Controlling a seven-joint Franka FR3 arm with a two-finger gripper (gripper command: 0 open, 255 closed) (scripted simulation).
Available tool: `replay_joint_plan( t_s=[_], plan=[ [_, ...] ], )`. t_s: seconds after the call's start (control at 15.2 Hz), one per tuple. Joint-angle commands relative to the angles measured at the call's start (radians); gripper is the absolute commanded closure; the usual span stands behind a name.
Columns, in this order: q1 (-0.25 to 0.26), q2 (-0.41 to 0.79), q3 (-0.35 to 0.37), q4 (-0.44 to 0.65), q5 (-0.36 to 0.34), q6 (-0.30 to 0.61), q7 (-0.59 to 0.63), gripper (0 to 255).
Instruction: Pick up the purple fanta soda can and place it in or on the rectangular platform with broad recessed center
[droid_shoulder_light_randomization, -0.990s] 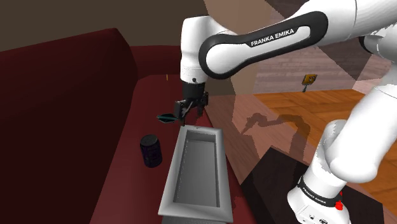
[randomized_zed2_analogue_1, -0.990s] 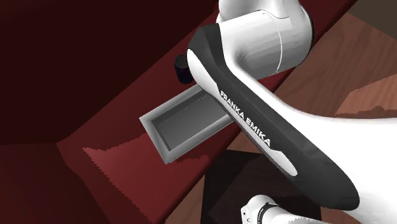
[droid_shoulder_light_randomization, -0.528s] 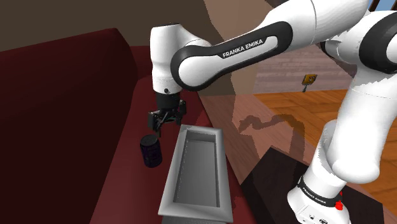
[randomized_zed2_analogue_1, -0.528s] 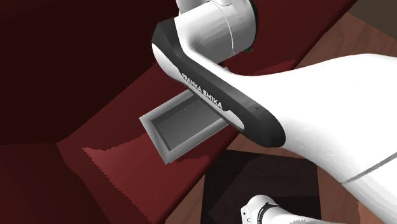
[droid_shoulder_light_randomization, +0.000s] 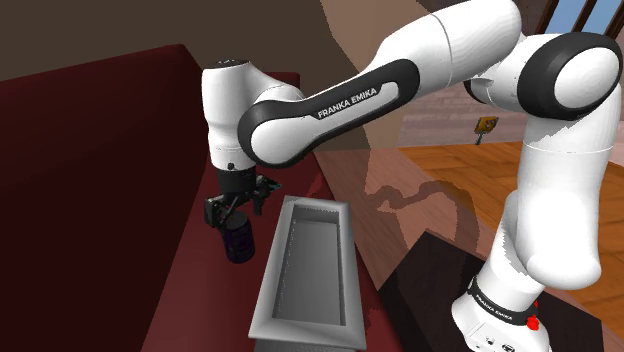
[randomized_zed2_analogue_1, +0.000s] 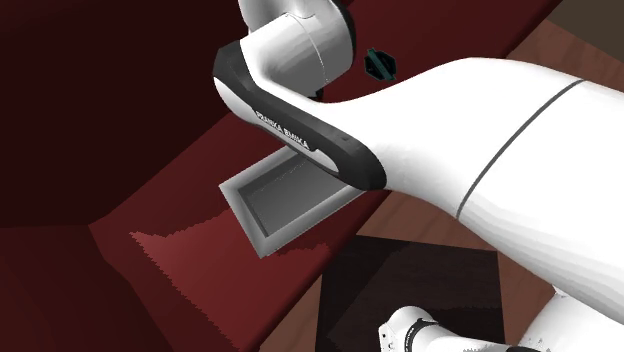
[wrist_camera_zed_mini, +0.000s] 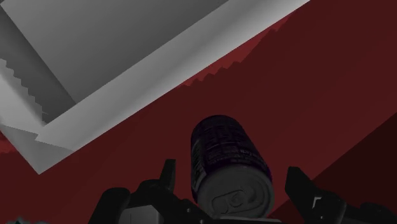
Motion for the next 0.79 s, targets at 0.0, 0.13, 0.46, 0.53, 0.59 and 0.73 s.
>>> replay_joint_plan(
  t_s=[0.0, 0.13, 0.46, 0.53, 0.59, 0.73],
  plan=[
    [0.001, 0.007, -0.001, -0.016, -0.005, 0.023, 0.004, 0],
    [0.002, 0.017, -0.003, -0.030, -0.010, 0.046, 0.008, 0],
    [0.002, 0.020, -0.003, -0.034, -0.012, 0.053, 0.009, 0],
    [0.002, 0.020, -0.003, -0.034, -0.012, 0.053, 0.009, 0],
    [0.002, 0.020, -0.003, -0.034, -0.012, 0.053, 0.009, 0],
    [0.002, 0.020, -0.003, -0.034, -0.012, 0.053, 0.009, 255]
  ],
)
